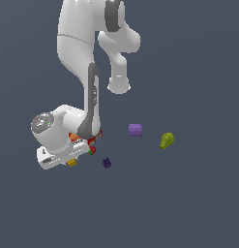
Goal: Pick up a designated object from a clutter of objects.
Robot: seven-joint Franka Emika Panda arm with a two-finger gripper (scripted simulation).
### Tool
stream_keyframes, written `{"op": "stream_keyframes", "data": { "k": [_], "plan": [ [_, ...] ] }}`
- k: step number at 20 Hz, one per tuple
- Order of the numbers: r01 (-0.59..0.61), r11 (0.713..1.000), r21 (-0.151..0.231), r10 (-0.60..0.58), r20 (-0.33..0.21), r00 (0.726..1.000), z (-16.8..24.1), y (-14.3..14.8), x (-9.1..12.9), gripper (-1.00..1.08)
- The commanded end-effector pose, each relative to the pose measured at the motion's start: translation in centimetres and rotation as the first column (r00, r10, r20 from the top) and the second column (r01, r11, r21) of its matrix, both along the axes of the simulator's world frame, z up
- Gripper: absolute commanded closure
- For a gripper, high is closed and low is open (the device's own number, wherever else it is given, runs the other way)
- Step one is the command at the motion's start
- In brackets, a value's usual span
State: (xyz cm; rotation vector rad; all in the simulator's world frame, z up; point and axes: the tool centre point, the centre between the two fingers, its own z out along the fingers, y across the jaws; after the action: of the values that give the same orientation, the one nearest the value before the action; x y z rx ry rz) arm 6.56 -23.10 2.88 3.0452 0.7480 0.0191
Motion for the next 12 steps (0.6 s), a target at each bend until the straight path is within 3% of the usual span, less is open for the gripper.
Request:
{"op": "stream_keyframes", "data": {
  "k": [1,12],
  "plan": [
    [0.0,1.0,-0.003,0.0,0.01,1.0,0.5,-0.1,0.4,1.08],
    [0.0,1.0,-0.003,0.0,0.009,1.0,2.4,2.6,-0.2,1.08]
  ]
}}
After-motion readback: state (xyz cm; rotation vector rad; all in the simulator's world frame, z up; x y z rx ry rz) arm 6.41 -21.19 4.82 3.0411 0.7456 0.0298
